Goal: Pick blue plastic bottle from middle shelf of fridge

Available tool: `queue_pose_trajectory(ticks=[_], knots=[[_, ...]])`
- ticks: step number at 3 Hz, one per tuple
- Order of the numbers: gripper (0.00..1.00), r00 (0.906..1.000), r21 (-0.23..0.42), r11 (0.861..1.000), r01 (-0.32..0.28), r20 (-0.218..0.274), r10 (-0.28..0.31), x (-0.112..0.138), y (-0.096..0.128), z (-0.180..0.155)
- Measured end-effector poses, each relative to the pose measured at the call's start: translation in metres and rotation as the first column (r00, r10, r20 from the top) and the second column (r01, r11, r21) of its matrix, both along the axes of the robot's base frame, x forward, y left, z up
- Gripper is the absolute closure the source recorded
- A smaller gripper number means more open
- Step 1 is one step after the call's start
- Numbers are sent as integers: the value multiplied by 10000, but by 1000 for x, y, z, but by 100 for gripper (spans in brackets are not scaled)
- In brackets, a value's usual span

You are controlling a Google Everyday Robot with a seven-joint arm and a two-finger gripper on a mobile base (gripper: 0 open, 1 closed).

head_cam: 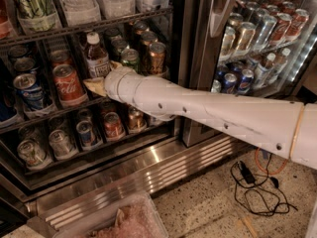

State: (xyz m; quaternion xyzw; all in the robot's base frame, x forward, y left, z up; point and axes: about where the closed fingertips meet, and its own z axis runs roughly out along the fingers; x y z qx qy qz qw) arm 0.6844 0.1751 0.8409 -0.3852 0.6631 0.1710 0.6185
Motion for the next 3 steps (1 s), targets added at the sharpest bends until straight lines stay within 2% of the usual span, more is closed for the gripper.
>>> queue_pose_trajectory(ticks=[1, 2, 3], knots=[[37, 10000, 3, 10000, 0, 8, 0, 6, 1, 0], [56, 10000, -1, 10000, -16, 18, 16, 13, 2, -1], [79, 10000, -12, 10000, -14, 35, 14, 15, 2, -1]])
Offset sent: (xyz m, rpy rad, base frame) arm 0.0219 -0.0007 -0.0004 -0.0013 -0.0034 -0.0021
